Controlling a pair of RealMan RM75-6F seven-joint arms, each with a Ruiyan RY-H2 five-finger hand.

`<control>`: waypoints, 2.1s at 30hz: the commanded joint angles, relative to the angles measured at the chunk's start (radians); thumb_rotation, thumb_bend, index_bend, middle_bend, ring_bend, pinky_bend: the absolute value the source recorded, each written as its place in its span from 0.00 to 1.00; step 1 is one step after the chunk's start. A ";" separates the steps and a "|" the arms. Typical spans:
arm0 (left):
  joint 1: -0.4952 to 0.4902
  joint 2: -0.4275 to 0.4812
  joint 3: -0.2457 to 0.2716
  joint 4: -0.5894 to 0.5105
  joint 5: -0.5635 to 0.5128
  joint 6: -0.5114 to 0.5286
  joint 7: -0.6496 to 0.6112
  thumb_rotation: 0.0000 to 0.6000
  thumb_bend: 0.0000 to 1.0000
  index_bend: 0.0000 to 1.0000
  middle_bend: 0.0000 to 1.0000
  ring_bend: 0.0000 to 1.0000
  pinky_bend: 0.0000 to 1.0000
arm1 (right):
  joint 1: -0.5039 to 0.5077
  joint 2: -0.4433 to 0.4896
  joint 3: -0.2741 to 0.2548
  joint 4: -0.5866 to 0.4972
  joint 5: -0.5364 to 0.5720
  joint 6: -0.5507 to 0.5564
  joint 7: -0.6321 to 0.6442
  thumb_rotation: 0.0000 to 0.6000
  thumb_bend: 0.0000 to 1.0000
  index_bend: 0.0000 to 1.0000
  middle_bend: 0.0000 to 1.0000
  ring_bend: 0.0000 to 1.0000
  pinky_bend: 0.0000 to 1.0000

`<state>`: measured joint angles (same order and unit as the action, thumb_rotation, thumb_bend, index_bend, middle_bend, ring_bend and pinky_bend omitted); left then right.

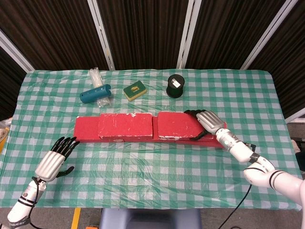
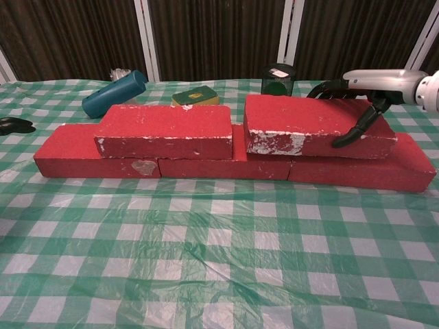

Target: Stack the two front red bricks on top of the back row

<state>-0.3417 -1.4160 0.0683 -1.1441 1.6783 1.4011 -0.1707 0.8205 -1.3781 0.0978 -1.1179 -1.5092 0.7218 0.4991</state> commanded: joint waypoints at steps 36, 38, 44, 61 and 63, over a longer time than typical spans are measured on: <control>-0.007 0.006 0.005 0.003 0.015 -0.009 -0.041 1.00 0.26 0.00 0.00 0.00 0.01 | 0.010 -0.016 0.036 -0.079 0.190 -0.057 -0.250 1.00 0.10 0.00 0.17 0.14 0.43; -0.007 0.008 0.005 0.001 0.018 -0.004 -0.044 1.00 0.26 0.00 0.00 0.00 0.01 | 0.010 -0.010 0.037 -0.091 0.196 -0.060 -0.256 1.00 0.09 0.00 0.16 0.13 0.42; -0.006 0.009 0.006 -0.001 0.020 0.000 -0.048 1.00 0.26 0.00 0.00 0.00 0.01 | 0.004 0.013 0.039 -0.129 0.214 -0.057 -0.285 1.00 0.06 0.00 0.15 0.12 0.38; -0.005 0.013 0.008 -0.006 0.023 0.003 -0.048 1.00 0.26 0.00 0.00 0.00 0.01 | 0.007 -0.004 0.047 -0.131 0.260 -0.066 -0.341 0.99 0.04 0.00 0.13 0.09 0.27; -0.005 0.012 0.009 -0.008 0.024 0.003 -0.046 1.00 0.26 0.00 0.00 0.00 0.01 | 0.007 -0.008 0.048 -0.126 0.266 -0.064 -0.350 0.98 0.03 0.00 0.13 0.07 0.24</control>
<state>-0.3464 -1.4035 0.0770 -1.1519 1.7022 1.4044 -0.2165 0.8276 -1.3849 0.1450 -1.2460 -1.2450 0.6570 0.1516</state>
